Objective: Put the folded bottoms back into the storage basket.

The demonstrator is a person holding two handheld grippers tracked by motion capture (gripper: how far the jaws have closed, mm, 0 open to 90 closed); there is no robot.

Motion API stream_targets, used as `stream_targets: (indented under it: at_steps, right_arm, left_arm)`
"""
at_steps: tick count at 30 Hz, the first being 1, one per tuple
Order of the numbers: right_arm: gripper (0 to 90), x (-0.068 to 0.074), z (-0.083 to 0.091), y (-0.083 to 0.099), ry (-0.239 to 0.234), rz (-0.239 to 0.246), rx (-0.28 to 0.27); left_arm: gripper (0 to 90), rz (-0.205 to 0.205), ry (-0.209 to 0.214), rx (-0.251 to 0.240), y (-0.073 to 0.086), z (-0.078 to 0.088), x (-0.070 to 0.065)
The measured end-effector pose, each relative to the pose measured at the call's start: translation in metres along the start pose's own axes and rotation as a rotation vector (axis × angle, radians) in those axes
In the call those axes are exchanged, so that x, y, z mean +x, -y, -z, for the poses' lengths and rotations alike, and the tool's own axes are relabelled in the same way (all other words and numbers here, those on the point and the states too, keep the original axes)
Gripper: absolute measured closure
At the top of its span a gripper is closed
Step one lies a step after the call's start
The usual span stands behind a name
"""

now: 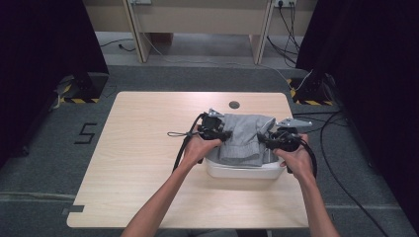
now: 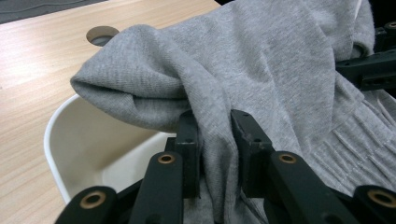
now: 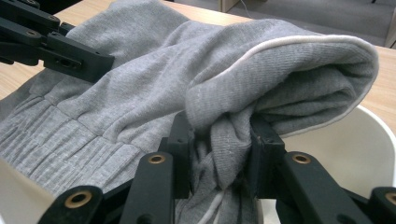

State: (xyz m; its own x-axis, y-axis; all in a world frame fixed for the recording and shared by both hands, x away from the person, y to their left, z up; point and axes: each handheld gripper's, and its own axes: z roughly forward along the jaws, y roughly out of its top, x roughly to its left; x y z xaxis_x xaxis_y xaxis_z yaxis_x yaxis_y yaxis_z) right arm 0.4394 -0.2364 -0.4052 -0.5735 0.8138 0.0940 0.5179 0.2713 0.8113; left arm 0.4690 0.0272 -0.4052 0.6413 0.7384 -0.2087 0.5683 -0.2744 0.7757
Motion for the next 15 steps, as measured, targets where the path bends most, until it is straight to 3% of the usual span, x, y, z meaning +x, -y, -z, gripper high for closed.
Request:
stream_targets:
  at_steps: [15]
  right_arm:
    - [66.8,-0.003,-0.012,0.011,0.002,-0.019,0.06]
  left_arm:
    - [72.3,-0.013,-0.01,0.066,0.011,-0.015,0.002]
